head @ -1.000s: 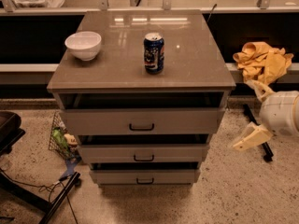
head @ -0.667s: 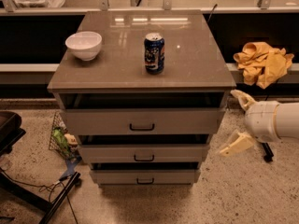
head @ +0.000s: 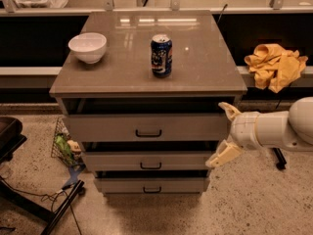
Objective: Open top drawer
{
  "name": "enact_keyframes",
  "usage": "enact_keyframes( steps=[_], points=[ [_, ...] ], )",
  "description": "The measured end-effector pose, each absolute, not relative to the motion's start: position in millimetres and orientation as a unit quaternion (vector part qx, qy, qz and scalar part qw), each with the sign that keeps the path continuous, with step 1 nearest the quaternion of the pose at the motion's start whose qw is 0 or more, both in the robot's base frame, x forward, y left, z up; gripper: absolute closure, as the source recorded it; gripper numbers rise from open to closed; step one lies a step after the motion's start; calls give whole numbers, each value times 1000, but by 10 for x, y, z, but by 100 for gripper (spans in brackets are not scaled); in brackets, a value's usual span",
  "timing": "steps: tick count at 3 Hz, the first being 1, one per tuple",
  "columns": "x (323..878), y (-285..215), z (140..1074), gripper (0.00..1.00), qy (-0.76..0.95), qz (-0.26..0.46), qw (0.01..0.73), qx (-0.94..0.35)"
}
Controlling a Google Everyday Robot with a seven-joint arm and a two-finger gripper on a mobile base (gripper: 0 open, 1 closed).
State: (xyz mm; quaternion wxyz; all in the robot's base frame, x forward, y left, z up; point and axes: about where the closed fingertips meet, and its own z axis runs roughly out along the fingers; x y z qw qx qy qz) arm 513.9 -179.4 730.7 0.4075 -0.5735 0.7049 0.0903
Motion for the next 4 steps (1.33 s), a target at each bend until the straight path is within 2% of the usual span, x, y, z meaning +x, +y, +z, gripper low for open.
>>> enact_keyframes(
  steps=[1, 4],
  points=[
    [5608, -1533, 7043, 0, 707, 77, 376, -594],
    [5912, -1526, 6739, 0, 710, 99, 376, -587]
  ],
)
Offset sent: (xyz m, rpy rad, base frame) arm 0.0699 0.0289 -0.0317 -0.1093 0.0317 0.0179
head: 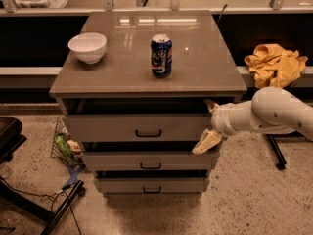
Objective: Open top drawer
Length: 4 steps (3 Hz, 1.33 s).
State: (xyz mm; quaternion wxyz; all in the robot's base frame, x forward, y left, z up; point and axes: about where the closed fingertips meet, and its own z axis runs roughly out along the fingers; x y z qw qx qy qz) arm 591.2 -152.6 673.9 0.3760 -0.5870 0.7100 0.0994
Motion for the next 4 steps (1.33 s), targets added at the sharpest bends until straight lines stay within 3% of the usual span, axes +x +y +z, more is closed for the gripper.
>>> enact_keyframes(
  steps=[1, 4],
  points=[
    [6031, -1544, 6587, 28, 711, 102, 370, -590],
    [5855, -1657, 6698, 96, 715, 100, 369, -585]
  ],
)
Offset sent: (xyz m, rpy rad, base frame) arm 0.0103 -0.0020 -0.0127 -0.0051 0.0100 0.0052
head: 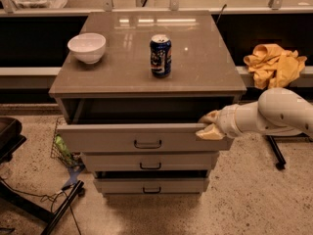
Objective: Open top drawer
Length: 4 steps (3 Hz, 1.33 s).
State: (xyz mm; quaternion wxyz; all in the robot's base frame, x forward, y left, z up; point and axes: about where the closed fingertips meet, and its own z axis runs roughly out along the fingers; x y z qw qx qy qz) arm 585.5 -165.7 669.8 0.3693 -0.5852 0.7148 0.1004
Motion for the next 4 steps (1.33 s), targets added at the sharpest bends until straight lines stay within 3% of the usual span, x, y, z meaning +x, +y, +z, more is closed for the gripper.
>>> enact_keyframes(
  steps=[3, 4],
  points=[
    [5655, -1777, 6813, 100, 718, 109, 361, -585],
    [5424, -1786, 6757, 100, 722, 134, 328, -594]
  ],
)
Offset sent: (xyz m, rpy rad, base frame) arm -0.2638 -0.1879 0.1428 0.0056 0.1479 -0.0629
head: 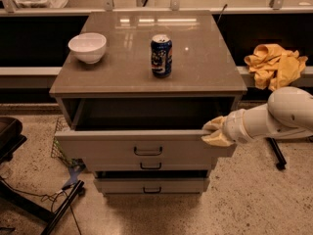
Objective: Open top drawer
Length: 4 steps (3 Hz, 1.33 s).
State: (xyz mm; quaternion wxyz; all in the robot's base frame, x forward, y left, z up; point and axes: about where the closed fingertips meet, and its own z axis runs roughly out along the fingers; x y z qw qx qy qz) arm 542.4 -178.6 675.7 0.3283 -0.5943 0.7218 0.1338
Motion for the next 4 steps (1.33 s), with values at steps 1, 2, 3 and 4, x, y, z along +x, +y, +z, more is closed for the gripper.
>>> enact_keyframes(
  steps=[1, 2, 3, 4],
  points=[
    [5165, -1849, 6737, 100, 729, 153, 299, -597],
    [5144, -1853, 6743, 100, 729, 153, 297, -598],
    [4923, -1899, 6809, 100, 730, 160, 277, -604],
    [4738, -1926, 6866, 100, 726, 165, 259, -615]
  ],
)
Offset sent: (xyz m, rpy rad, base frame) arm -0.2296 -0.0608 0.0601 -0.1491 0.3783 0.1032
